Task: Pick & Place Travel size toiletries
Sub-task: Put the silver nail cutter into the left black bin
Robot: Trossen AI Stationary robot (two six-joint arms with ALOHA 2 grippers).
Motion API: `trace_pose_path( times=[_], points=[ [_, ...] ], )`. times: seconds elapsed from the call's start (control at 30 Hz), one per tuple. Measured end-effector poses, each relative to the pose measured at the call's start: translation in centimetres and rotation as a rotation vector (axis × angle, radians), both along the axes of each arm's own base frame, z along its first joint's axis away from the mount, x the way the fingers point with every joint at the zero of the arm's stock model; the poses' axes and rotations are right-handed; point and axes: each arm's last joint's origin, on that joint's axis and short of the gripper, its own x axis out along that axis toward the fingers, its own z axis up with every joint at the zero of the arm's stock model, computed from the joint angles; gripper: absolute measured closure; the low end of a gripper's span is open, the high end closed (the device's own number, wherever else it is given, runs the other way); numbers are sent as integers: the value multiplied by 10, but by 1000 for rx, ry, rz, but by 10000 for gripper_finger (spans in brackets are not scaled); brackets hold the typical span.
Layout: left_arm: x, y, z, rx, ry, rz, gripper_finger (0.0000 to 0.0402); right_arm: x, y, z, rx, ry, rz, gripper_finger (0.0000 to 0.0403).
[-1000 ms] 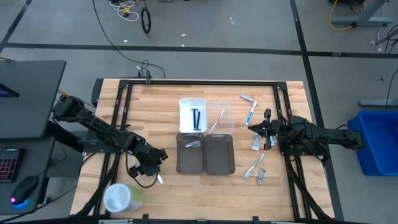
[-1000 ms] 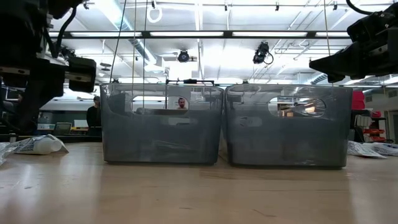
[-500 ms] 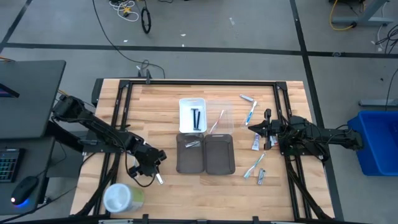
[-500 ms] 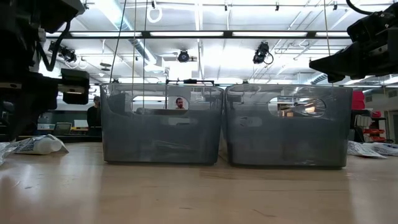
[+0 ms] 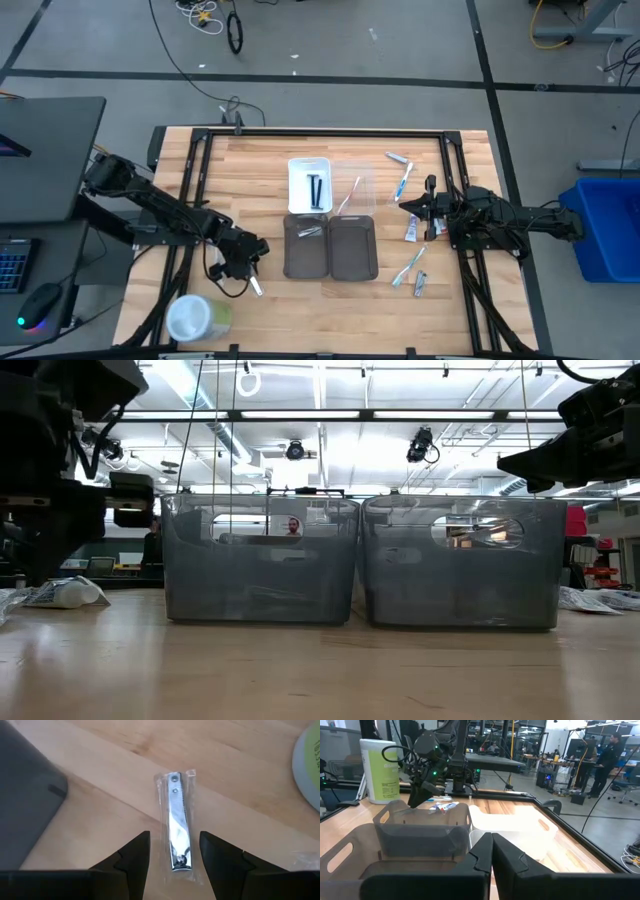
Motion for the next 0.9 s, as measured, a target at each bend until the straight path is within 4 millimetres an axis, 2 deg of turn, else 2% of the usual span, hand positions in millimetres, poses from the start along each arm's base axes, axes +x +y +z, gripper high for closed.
trace_pose_path(
  times=[0.6, 0.9],
  points=[
    [-10, 4, -21, -27, -4, -12, 221, 0, 0, 0, 0, 0, 0, 390],
    [-5, 1, -26, -58, 3, -13, 221, 0, 0, 0, 0, -1, 0, 390]
  ],
)
